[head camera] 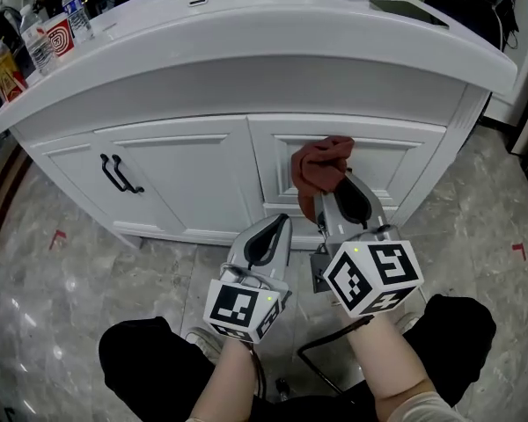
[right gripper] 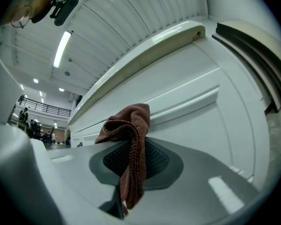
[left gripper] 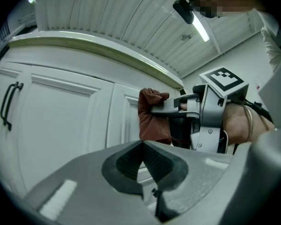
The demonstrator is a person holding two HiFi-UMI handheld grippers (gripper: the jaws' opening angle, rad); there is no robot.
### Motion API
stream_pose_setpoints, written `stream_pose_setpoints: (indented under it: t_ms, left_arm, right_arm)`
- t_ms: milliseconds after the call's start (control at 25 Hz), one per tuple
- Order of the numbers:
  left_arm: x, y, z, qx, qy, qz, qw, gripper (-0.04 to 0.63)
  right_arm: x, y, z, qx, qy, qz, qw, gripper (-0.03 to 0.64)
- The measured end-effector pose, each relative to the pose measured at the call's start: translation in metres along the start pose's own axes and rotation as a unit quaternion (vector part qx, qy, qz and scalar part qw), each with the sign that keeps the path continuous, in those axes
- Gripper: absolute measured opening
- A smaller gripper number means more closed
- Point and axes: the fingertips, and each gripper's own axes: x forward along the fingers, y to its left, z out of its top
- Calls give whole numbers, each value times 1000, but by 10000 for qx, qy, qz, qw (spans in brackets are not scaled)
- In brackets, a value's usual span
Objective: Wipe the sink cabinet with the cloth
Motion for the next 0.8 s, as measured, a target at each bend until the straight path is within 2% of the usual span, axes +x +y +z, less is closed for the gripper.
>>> stream_pose_setpoints:
  t_ms: [160,360,640,800]
  left_arm:
    - [-16,31,-3,-109,-12,305,9995,0]
    - [-25,50,-9,-133,58,475,9988,0]
    - [-20,51,-17,-191,58,397,9990,0]
    - [-13,38,-17,-217,51,242,9995,0]
  right_arm:
    - [27,33,-34,102,303,343,9989,89]
    - [46,48,-66,189,585,473,9970,89]
    - [43,27,-64,190,545,267,9980,91]
    - [35,5,-65,228,566,-78,9981,89]
